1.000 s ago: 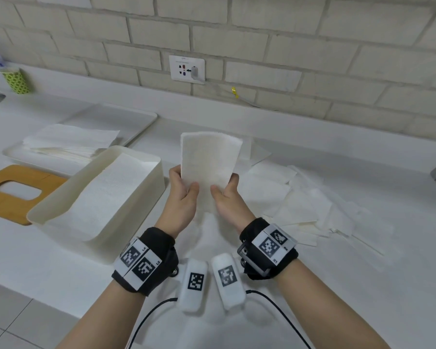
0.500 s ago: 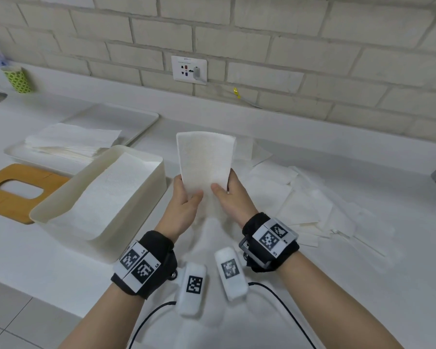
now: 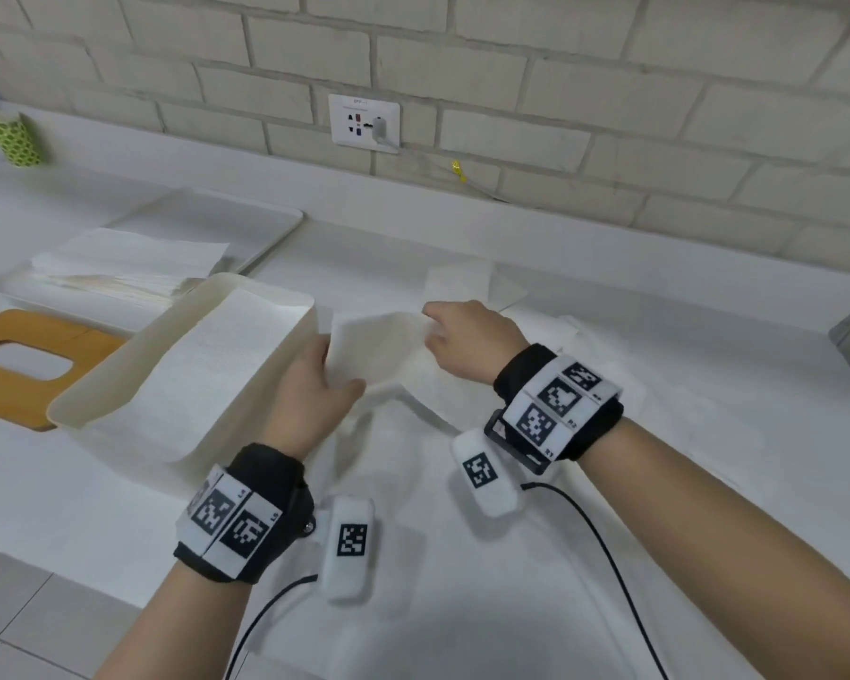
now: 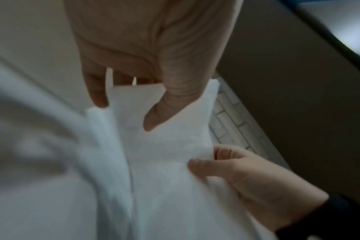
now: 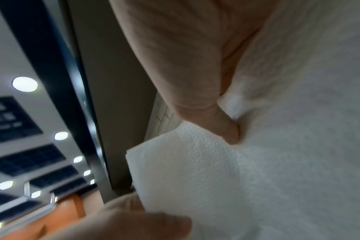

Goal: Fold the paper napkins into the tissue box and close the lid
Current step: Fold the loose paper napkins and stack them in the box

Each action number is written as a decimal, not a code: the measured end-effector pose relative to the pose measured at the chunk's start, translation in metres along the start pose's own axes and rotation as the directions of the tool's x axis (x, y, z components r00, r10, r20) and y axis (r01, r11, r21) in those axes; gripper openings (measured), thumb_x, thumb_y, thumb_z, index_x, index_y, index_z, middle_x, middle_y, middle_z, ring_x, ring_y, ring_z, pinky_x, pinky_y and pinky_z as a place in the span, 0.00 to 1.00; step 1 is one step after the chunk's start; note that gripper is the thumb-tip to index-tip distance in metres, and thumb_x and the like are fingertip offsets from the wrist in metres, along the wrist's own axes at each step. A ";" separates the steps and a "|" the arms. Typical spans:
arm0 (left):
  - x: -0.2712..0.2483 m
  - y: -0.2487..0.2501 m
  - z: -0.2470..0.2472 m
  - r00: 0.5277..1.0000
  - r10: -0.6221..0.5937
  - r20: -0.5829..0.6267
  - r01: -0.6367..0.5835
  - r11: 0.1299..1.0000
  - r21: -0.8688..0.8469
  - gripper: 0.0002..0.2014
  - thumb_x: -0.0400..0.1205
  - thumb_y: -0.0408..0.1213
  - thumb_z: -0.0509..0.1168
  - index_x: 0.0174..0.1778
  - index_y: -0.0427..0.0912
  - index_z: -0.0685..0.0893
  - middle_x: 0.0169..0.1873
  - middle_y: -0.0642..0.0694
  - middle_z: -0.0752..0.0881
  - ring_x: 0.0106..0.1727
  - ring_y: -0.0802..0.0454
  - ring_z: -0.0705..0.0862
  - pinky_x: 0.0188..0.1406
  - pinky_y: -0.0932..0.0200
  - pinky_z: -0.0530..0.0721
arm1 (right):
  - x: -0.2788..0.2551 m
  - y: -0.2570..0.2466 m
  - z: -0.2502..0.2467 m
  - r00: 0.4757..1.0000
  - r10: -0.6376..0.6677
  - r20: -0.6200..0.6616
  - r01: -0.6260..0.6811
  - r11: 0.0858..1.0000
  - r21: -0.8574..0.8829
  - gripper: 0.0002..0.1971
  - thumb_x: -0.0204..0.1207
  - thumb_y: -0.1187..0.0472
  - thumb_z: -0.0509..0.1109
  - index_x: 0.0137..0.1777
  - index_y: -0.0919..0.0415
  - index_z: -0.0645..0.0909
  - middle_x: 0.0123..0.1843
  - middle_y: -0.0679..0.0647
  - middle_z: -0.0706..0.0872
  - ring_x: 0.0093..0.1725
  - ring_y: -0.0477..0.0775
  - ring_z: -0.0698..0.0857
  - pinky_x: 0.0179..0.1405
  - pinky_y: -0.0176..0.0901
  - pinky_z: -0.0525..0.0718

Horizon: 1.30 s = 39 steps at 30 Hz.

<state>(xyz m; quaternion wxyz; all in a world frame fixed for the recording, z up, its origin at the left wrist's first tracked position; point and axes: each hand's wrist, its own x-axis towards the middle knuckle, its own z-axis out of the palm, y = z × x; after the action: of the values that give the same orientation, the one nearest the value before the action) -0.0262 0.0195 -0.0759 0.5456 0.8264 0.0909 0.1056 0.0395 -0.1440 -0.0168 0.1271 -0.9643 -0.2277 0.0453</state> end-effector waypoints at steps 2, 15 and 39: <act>-0.001 -0.012 0.007 0.996 -0.087 -0.006 0.086 0.989 -0.118 0.18 0.77 0.23 0.66 0.61 0.41 0.75 0.49 0.46 0.83 0.56 0.45 0.83 0.46 0.60 0.78 | -0.003 -0.006 0.011 0.999 -0.009 0.048 0.016 0.990 -0.141 0.13 0.80 0.65 0.55 0.62 0.60 0.71 0.52 0.57 0.80 0.53 0.63 0.81 0.40 0.44 0.70; 0.005 -0.020 0.013 0.974 -0.224 0.025 0.221 0.928 -0.299 0.12 0.82 0.20 0.54 0.58 0.38 0.67 0.47 0.48 0.76 0.51 0.50 0.76 0.37 0.65 0.75 | 0.001 -0.020 0.017 0.990 -0.051 0.130 0.092 0.940 -0.328 0.14 0.79 0.67 0.56 0.64 0.61 0.69 0.56 0.57 0.80 0.50 0.61 0.80 0.38 0.45 0.66; 0.002 0.011 0.009 0.872 -0.265 0.411 0.445 0.779 -0.442 0.18 0.81 0.36 0.67 0.67 0.39 0.76 0.50 0.47 0.90 0.45 0.50 0.89 0.50 0.52 0.86 | 0.014 0.006 0.017 0.981 0.181 0.073 -0.177 0.668 0.723 0.15 0.81 0.64 0.57 0.67 0.61 0.71 0.64 0.55 0.80 0.61 0.54 0.80 0.65 0.51 0.78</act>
<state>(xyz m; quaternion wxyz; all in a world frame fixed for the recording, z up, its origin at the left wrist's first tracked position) -0.0212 0.0083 -0.0691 0.7666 0.6189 0.1234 -0.1183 0.0524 -0.1388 -0.0356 0.4935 -0.8529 -0.0954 0.1413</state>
